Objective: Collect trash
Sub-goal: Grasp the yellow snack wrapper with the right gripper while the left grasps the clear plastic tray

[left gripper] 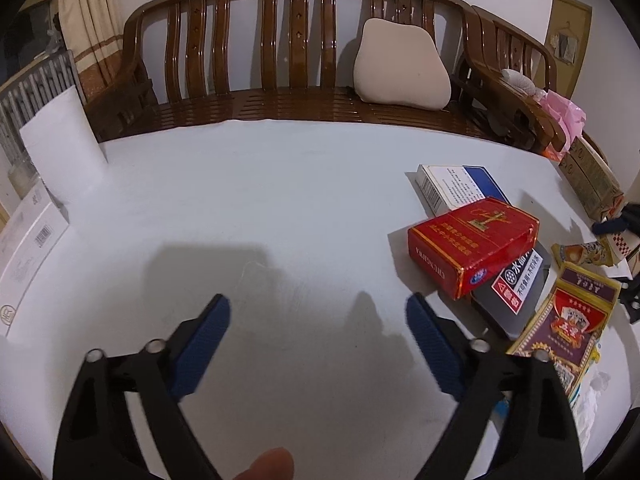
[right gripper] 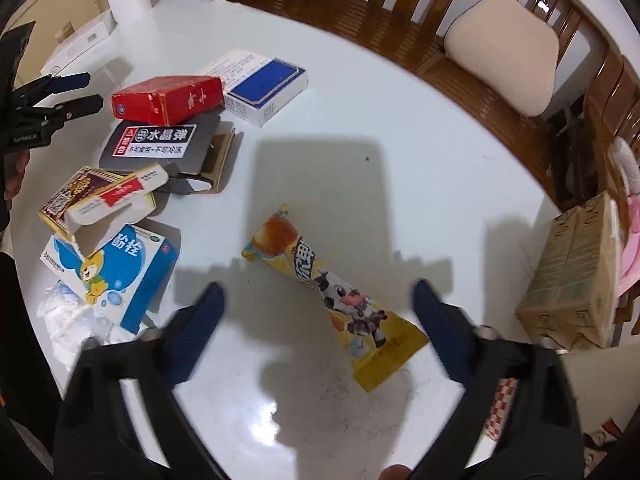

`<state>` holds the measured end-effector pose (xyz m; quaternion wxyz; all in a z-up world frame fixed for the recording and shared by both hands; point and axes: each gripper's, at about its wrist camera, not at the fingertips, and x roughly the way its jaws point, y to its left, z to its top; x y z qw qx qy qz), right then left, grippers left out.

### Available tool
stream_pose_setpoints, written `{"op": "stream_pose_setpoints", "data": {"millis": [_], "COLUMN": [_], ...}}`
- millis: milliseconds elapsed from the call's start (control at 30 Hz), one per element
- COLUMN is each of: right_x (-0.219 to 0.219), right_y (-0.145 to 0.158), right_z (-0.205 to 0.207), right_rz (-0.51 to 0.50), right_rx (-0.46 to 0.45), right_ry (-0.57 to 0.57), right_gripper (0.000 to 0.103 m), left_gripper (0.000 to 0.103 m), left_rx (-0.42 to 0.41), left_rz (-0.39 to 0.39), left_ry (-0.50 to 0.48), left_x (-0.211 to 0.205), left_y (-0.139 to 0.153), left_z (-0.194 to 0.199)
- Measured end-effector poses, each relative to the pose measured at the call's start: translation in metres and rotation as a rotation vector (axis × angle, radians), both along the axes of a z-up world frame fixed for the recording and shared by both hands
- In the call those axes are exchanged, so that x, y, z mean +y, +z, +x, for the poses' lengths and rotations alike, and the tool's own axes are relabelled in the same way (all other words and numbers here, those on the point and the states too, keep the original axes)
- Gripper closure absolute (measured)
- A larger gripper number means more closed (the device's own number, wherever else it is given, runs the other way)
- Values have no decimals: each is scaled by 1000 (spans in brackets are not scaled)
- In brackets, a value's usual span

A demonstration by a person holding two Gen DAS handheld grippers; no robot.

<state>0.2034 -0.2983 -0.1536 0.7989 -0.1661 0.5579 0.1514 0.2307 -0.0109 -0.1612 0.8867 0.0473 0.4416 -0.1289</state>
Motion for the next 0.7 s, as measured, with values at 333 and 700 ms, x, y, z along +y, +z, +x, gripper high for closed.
{"op": "stream_pose_setpoints", "data": {"millis": [333,700], "right_x": [-5,-6], "right_y": [-10,-10], "right_z": [10,16], "right_rz": [34,69], "right_rx": [48,48], "right_ry": [1,-23], "right_gripper": [53,89], "left_gripper": [29,47], "left_rx": [27,18], "left_rz": [-17,-29], "left_ry": [11,41], "left_x": [2,14], "left_y": [-10,-17], "left_z": [11,21]}}
